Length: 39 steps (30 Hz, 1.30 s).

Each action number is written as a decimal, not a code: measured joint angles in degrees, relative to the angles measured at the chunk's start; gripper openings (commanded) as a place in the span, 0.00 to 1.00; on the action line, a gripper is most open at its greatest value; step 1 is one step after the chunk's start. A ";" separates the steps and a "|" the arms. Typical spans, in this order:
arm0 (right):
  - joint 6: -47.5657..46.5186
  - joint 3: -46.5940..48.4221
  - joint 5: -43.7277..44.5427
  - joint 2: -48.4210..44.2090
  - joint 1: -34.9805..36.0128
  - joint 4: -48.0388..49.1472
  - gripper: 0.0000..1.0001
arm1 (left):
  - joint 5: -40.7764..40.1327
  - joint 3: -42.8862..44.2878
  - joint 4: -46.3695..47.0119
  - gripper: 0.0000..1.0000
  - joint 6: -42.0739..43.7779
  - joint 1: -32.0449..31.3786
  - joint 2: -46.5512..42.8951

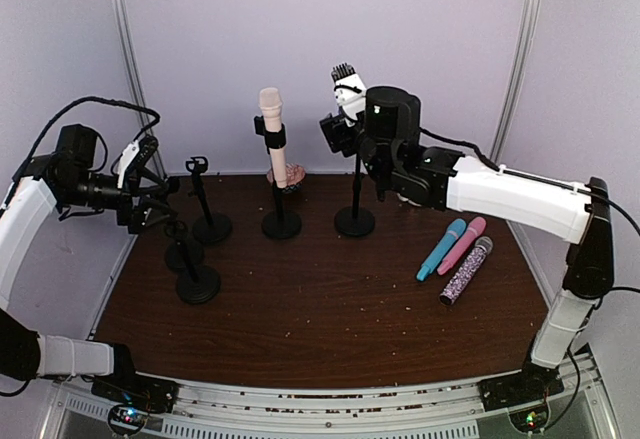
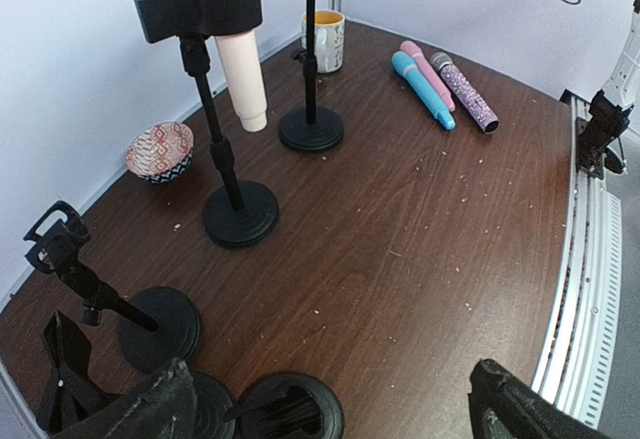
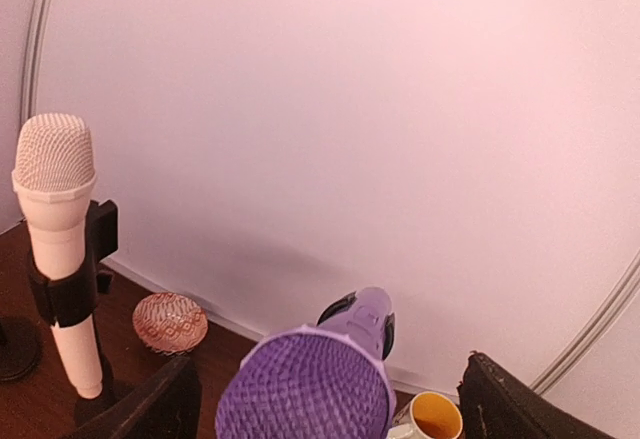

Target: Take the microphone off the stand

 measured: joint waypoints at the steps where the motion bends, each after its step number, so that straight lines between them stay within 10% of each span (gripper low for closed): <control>1: -1.46 2.36 1.55 1.57 0.07 0.17 0.86 | 0.33 0.17 -0.11 0.98 -0.22 0.00 0.02; 15: -5.86 3.54 10.51 4.94 0.17 0.90 0.34 | 3.37 2.10 -0.22 0.95 -1.53 0.00 0.61; 26: -3.02 -3.32 1.29 -2.93 -0.09 -2.12 0.00 | 6.19 2.08 3.80 0.89 -6.97 -0.81 0.74; 39: 0.98 -12.39 -11.13 -15.67 4.48 -5.18 0.00 | -0.46 0.50 14.12 0.94 -18.45 -17.64 3.72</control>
